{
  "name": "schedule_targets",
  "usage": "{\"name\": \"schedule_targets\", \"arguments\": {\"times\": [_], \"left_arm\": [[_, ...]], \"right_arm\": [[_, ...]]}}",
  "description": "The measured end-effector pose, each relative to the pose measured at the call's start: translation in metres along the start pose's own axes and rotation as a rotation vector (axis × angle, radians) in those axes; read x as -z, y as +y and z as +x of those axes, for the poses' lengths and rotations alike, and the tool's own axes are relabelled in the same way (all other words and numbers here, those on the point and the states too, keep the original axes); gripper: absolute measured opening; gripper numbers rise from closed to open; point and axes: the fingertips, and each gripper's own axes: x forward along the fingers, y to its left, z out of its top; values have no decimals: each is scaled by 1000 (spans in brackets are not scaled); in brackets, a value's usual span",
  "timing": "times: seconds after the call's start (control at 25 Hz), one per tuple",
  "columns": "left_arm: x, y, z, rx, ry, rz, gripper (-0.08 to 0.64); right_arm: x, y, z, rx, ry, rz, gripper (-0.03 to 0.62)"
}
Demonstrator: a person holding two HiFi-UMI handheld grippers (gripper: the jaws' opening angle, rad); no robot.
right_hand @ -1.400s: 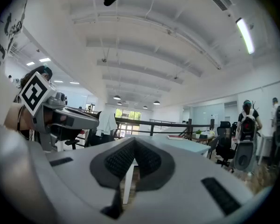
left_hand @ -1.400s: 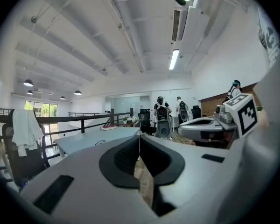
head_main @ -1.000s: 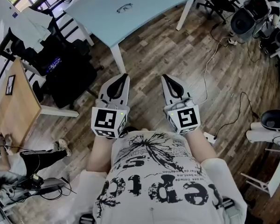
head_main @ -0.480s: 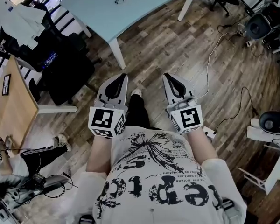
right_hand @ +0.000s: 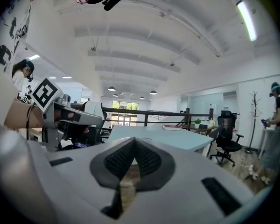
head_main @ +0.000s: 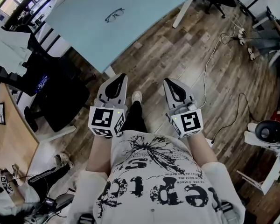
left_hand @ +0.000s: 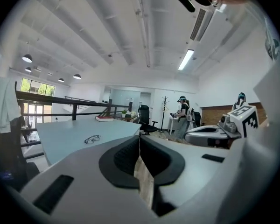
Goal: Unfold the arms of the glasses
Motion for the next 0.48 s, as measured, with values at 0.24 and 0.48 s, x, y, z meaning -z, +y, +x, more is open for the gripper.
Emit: {"name": "schedule_targets", "arguments": {"times": [0.24,0.48], "left_arm": [[-54,85,113,42,-41,-85,18],[-76,157,178,22,-20,-56,18]], "right_arm": [[-32,-74,135,6,-3,-39,9],[-54,-109,244,-20,-1,-68,9]]}}
